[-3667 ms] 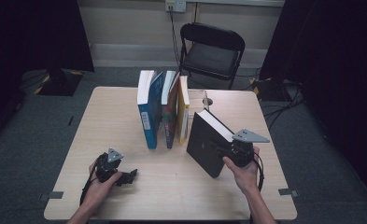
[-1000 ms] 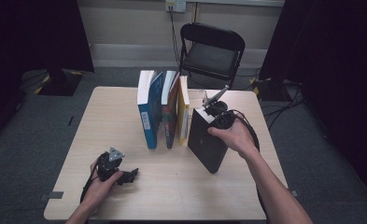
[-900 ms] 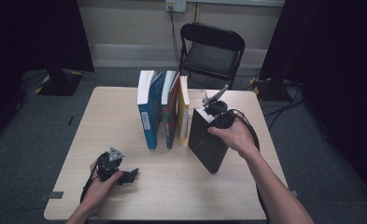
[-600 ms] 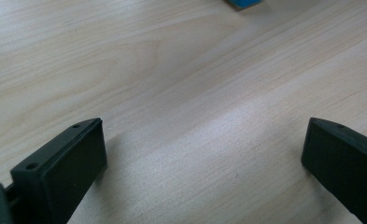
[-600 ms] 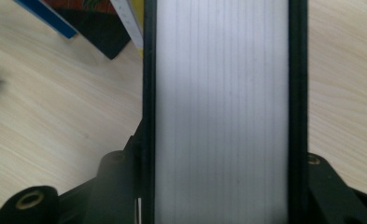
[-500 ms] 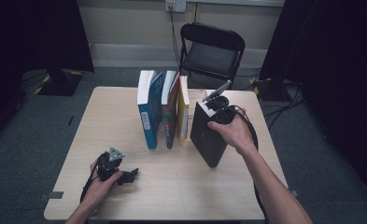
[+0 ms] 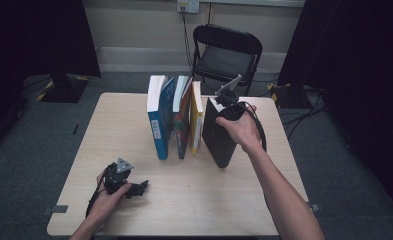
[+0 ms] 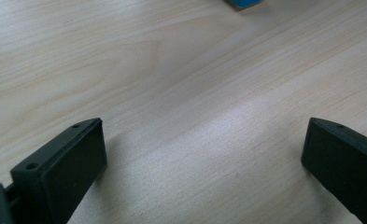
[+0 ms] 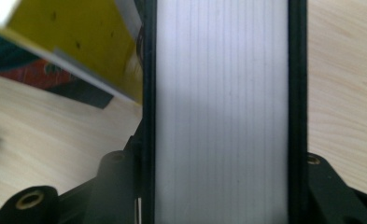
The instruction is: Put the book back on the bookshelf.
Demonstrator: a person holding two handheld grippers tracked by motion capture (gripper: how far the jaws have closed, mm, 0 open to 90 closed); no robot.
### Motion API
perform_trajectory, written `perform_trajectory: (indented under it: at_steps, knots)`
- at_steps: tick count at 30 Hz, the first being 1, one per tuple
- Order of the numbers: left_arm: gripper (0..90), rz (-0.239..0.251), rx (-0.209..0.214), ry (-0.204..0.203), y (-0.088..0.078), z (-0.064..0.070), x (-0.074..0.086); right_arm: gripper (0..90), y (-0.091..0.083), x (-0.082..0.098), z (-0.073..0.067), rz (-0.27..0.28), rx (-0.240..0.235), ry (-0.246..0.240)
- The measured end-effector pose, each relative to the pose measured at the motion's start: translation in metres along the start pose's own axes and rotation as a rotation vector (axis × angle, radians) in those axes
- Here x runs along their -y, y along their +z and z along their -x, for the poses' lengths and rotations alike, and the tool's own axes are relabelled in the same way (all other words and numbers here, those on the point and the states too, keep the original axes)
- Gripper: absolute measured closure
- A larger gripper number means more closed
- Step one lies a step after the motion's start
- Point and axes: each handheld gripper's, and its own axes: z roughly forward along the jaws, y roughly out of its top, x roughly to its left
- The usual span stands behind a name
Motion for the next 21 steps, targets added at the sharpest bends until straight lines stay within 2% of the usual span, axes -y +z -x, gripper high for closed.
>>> perform_trajectory:
  at_steps: [9, 13, 21]
  knots:
    - [0.0, -0.004, 0.002, 0.002, 0.000, 0.000, 0.000, 53.7, 0.008, -0.024, -0.003, 0.004, 0.021, 0.055]
    - [0.0, -0.003, 0.002, 0.001, 0.000, 0.000, 0.000, 53.7, 0.012, -0.033, -0.004, -0.003, 0.032, 0.059]
    - [0.0, -0.004, 0.000, 0.002, 0.000, 0.000, 0.000, 53.7, 0.021, -0.041, 0.000, -0.010, 0.040, 0.088]
